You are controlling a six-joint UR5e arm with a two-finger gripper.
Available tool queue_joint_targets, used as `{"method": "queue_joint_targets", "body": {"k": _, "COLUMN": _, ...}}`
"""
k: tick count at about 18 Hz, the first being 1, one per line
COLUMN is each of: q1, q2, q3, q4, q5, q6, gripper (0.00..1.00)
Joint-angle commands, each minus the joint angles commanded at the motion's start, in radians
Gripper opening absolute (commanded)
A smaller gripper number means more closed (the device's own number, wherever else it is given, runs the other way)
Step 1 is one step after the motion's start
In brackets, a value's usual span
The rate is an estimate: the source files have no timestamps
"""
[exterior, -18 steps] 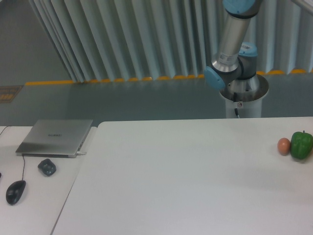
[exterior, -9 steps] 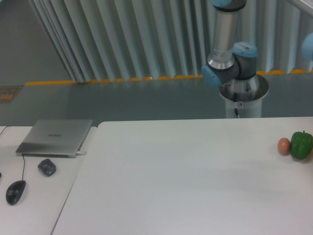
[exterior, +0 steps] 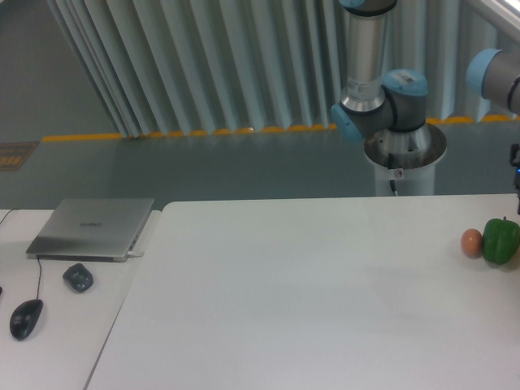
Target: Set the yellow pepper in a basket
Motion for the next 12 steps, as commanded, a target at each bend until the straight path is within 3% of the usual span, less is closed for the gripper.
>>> {"method": "queue_joint_targets", "body": {"k": 12, "q1": -0.008, "q2": -0.014, "q3": -0.002, "q4": 0.003, "q5": 0.005, "q6": 0.0, "gripper": 1.0}}
